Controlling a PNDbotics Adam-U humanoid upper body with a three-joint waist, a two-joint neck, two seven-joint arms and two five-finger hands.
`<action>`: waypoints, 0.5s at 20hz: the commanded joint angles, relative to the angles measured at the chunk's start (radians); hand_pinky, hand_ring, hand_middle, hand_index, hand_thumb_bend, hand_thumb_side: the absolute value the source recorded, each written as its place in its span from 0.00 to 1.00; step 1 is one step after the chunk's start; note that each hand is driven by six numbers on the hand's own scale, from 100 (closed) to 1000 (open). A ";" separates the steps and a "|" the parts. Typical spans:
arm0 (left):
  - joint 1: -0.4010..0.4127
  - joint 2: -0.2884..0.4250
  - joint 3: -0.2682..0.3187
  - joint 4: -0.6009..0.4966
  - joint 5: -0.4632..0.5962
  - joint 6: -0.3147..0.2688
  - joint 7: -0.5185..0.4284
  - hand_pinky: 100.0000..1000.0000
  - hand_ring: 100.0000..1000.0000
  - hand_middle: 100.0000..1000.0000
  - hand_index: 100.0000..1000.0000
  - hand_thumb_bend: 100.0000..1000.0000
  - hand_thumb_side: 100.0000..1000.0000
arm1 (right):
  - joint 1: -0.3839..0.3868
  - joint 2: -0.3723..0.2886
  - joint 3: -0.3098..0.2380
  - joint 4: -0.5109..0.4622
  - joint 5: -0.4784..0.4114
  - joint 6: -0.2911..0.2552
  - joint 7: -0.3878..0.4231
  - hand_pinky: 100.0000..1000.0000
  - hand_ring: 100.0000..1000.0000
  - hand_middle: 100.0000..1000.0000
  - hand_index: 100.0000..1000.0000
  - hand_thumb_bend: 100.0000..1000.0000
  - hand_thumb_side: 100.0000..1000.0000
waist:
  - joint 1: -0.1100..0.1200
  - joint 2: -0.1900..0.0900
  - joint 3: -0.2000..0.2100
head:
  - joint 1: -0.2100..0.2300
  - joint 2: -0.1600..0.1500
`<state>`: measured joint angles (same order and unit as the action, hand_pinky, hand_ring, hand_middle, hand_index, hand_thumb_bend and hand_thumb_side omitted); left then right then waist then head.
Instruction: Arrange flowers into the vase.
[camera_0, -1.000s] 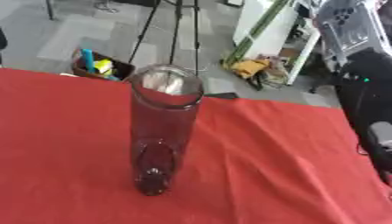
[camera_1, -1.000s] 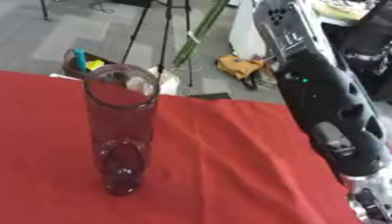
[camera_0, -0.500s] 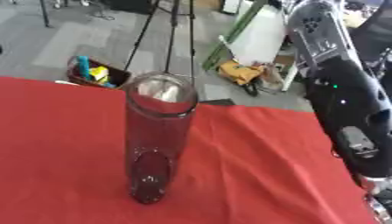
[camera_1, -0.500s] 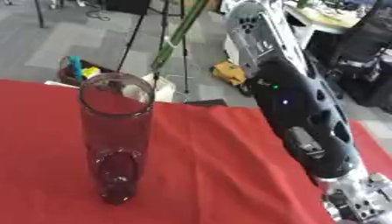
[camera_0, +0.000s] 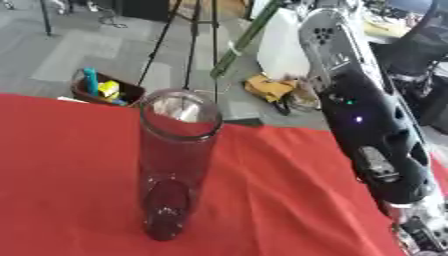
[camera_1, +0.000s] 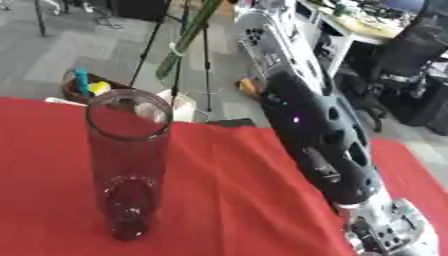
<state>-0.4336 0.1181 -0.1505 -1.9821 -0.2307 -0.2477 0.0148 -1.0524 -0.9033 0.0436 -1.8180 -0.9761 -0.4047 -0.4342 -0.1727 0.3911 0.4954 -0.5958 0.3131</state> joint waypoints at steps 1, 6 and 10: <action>-0.013 -0.005 -0.011 -0.018 0.008 -0.001 -0.009 0.69 0.49 0.75 0.86 0.00 1.00 | -0.022 -0.011 0.003 -0.016 0.029 0.032 -0.017 0.00 0.00 0.00 0.00 0.00 0.71 | 0.012 -0.028 0.003 | -0.004 -0.009; -0.013 -0.010 -0.012 -0.018 0.012 0.001 -0.014 0.69 0.49 0.75 0.86 0.00 1.00 | -0.026 0.001 0.020 -0.024 0.048 0.070 -0.023 0.00 0.00 0.00 0.00 0.00 0.71 | 0.016 -0.030 0.009 | -0.004 -0.013; -0.012 -0.013 -0.012 -0.018 0.014 0.003 -0.019 0.69 0.48 0.76 0.86 0.00 1.00 | -0.028 0.011 0.031 -0.027 0.058 0.108 -0.028 0.00 0.00 0.00 0.00 0.00 0.72 | 0.019 -0.031 0.013 | -0.006 -0.012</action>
<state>-0.4358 0.1039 -0.1561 -1.9821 -0.2216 -0.2443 -0.0002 -1.0600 -0.8748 0.0808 -1.8295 -0.9275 -0.3091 -0.4605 -0.1650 0.3878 0.5072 -0.5993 0.3102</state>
